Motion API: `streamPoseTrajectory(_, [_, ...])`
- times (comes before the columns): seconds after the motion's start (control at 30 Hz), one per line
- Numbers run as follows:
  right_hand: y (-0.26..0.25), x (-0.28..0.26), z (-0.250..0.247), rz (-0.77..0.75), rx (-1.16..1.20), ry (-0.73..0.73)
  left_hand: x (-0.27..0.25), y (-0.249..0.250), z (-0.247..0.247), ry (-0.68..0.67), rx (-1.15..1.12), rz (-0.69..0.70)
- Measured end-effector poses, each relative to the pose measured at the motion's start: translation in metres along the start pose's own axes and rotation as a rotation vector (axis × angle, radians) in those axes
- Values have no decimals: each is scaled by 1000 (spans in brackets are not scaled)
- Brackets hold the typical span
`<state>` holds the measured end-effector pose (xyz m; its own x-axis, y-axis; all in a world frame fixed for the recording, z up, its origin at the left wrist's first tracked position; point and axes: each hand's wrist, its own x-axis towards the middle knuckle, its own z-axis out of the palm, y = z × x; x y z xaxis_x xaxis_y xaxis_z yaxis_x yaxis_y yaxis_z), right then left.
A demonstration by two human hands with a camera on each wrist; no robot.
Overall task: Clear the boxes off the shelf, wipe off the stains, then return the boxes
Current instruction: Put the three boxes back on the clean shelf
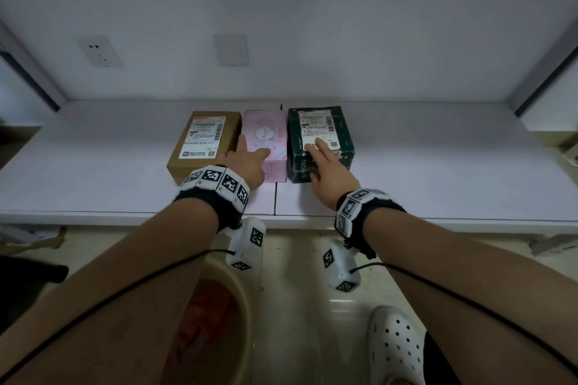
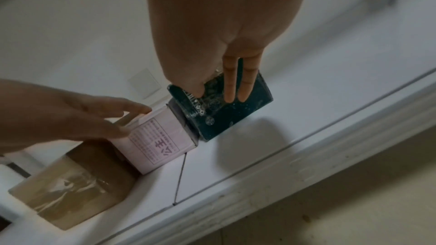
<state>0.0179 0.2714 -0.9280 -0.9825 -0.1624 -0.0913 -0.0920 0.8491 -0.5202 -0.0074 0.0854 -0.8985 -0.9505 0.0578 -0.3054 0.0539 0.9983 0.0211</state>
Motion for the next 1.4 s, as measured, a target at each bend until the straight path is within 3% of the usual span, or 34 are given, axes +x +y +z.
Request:
streamPoseTrajectory(0.33, [20,0,-15,87,49,-26,16,30,19,131,-354,-123])
streamPoseTrajectory(0.53, [20,-1,-22,38,8,19,20,35,21,266,-342,-168])
streamPoseTrajectory(0.73, [13,4,-37,-31,96,148,11,22,-6,354,-820,-167])
streamPoseTrajectory(0.8, [6,6,-38,8,208,178,10,8,-12,325,-1006,-158])
streamPoseTrajectory(0.9, [-5,8,-36,83,355,183,-2,-4,-13,25,-1536,-176])
streamPoseTrajectory(1.0, [-17,8,-34,71,402,99,-17,-11,-12,-97,-1829,-184])
streamPoseTrajectory(1.1, [-31,5,-31,28,411,-54,-23,-16,-10,-199,-1876,-181])
streamPoseTrajectory(1.23, [-41,3,-26,82,477,-119,-26,-24,-5,-301,-1752,-267])
streamPoseTrajectory(1.33, [-45,0,-24,65,422,-192,-23,-21,0,-258,-1652,-313])
streamPoseTrajectory(1.4, [-50,-2,-22,32,364,-230,-16,-16,2,-144,-1470,-312])
